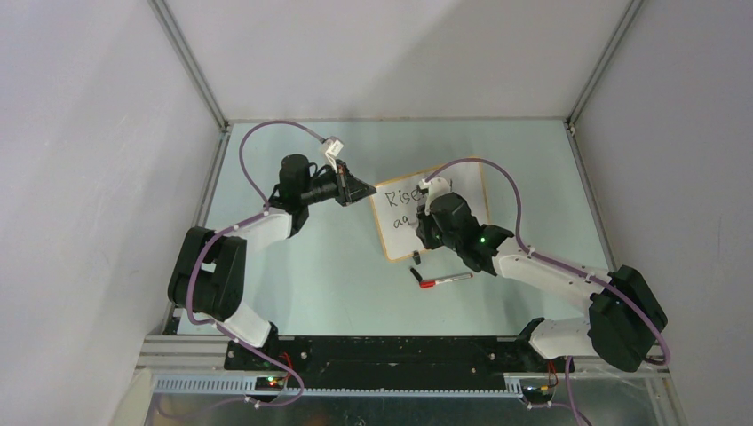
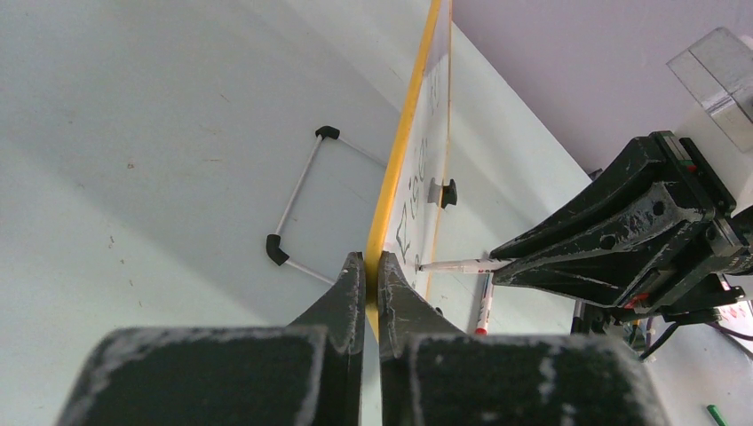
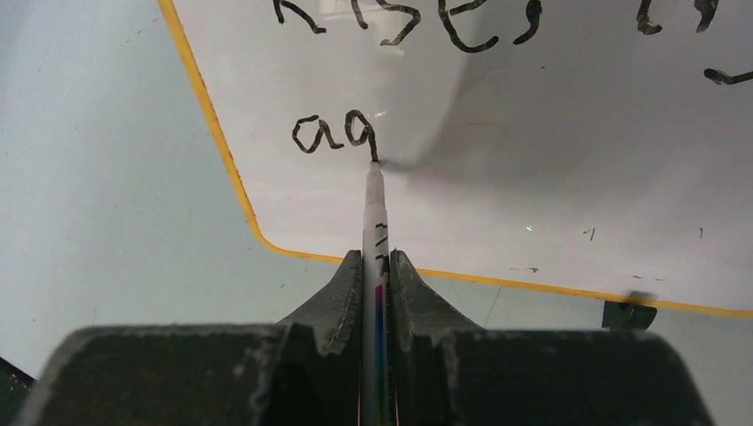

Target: Write a sentence on the whiteboard

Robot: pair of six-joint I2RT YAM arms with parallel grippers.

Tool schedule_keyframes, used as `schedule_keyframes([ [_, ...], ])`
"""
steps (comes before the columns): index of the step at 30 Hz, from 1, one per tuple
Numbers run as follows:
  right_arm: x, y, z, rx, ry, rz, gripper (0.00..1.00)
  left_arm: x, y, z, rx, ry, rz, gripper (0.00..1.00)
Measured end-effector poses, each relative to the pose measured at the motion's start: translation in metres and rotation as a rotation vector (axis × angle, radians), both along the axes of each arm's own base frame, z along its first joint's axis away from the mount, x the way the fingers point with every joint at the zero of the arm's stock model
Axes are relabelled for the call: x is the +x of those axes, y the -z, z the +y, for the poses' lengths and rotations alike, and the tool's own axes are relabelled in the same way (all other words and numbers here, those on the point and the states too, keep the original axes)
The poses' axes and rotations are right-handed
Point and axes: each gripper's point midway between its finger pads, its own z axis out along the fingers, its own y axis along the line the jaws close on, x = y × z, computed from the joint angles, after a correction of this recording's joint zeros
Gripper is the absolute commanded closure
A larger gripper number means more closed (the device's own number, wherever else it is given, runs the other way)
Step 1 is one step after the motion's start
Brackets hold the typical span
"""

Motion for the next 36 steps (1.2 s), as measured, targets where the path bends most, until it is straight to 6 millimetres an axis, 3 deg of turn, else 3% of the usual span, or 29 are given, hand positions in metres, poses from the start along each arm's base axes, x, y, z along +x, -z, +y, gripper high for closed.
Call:
schedule_keyframes([
  [36,-0.0048,-0.0011,0.0079,0.017,-0.036,0.002,1.00,-0.0002,-0.0001,-0.0001,0.000,0.001,0.000,0.98],
])
